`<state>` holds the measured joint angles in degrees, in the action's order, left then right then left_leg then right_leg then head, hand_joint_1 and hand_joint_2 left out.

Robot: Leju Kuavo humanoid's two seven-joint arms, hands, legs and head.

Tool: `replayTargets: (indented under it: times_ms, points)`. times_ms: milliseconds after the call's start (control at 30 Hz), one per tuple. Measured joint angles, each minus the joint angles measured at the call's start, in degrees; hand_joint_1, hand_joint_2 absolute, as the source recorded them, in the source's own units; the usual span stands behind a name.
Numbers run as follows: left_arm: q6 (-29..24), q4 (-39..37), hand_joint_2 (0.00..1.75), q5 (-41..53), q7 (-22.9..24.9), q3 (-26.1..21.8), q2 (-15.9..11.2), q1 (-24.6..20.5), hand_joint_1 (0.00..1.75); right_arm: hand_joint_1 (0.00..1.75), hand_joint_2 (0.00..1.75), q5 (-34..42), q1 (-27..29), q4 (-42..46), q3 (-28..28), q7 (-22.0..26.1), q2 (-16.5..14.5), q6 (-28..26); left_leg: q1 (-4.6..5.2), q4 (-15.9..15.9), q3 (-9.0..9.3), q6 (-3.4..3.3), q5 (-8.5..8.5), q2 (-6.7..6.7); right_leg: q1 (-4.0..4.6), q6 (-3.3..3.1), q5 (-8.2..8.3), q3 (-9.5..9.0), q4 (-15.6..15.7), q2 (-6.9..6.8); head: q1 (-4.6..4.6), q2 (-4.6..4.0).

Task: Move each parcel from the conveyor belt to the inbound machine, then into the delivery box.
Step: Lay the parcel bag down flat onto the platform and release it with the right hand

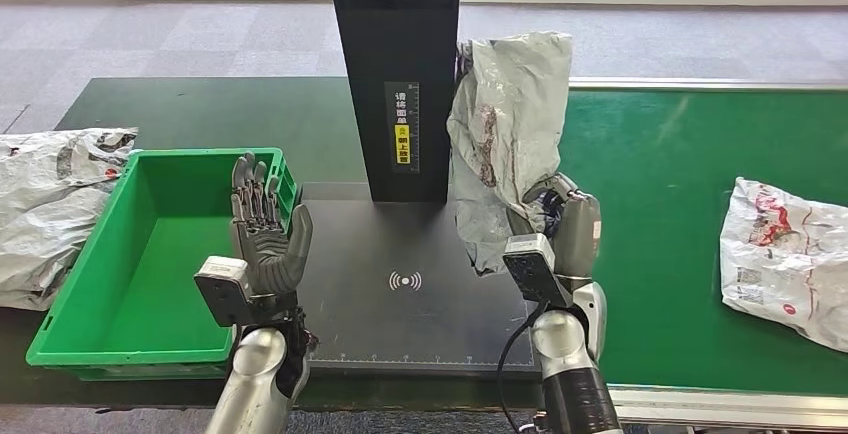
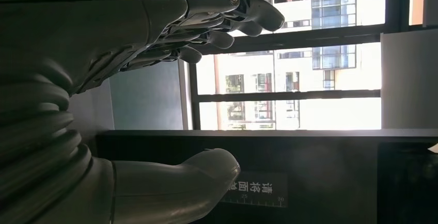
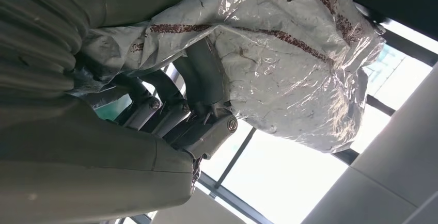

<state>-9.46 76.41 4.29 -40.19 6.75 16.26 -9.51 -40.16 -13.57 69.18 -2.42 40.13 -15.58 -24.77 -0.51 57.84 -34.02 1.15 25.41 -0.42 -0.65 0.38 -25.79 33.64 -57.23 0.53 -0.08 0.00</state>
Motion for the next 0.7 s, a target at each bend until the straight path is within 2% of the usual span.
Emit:
replayTargets:
  times_ms: [200,467,700]
  points:
    - [0.1,-0.8,1.75,-0.6,0.0,0.0,0.0,-0.1,0.0,1.75,1.75,0.6,0.8,-2.1,-0.9,0.0,0.3,-0.3,0.0,0.0,0.0,0.0,0.0,0.02,0.0,0.0,0.0,0.01,0.0,0.0,0.01,0.0]
    - [0.4,-2.4,1.75,-1.8,0.0,0.0,0.0,-0.4,0.0,1.75,1.75,2.3,1.6,-7.3,-5.7,0.0,0.9,9.6,-0.01,0.0,0.0,0.01,0.0,0.03,0.01,-0.01,0.0,0.03,0.0,0.02,0.01,0.0]
    - [0.8,-3.5,1.75,-2.0,0.0,0.0,0.0,-0.6,0.0,1.75,1.75,-0.2,0.8,-15.0,-10.8,0.0,1.0,13.7,-0.01,0.0,-0.01,0.01,0.0,0.03,0.01,-0.01,0.0,0.01,0.0,0.01,0.01,0.0]
